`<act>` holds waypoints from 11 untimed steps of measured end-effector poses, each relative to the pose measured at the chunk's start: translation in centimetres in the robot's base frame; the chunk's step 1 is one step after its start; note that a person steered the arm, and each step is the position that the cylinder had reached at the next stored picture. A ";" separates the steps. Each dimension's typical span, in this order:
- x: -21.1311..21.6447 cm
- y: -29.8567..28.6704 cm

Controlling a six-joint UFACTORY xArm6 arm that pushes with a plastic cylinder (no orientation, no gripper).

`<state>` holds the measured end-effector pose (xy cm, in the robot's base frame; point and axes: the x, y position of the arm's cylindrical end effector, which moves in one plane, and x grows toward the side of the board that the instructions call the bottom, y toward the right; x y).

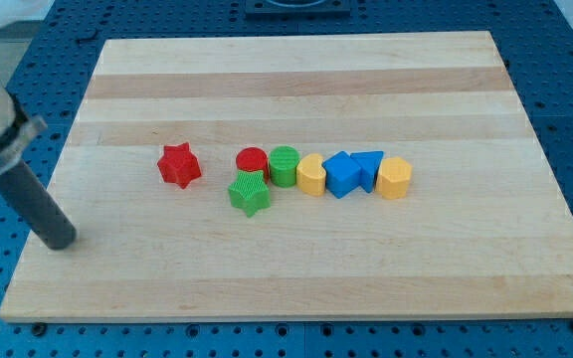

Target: Move the green star a bit left

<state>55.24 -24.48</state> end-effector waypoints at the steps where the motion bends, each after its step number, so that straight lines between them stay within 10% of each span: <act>1: 0.9 5.2; 4: -0.1 22.0; 11: -2.9 20.1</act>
